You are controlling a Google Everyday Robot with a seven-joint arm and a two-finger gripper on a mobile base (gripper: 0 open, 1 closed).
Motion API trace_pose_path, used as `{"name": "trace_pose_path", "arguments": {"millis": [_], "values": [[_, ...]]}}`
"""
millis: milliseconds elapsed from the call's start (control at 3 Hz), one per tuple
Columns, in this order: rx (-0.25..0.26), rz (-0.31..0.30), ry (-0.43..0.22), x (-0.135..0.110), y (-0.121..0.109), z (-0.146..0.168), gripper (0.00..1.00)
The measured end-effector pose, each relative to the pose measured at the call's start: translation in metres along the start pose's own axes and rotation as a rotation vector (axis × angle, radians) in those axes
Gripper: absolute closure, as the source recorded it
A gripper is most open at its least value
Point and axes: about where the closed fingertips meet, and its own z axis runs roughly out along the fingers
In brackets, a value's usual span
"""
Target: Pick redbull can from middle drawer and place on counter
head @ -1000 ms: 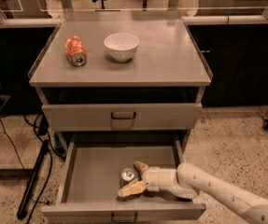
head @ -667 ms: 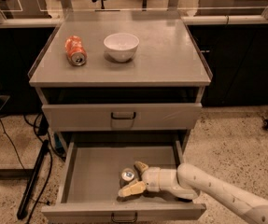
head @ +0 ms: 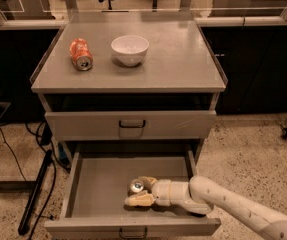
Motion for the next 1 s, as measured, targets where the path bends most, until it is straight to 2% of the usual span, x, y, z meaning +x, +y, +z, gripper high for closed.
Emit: {"name": "trace_pose_path", "arguments": {"millis": [1000], "values": [[0.0, 0.0, 0.0, 0.0, 0.0, 0.0, 0.96]]}}
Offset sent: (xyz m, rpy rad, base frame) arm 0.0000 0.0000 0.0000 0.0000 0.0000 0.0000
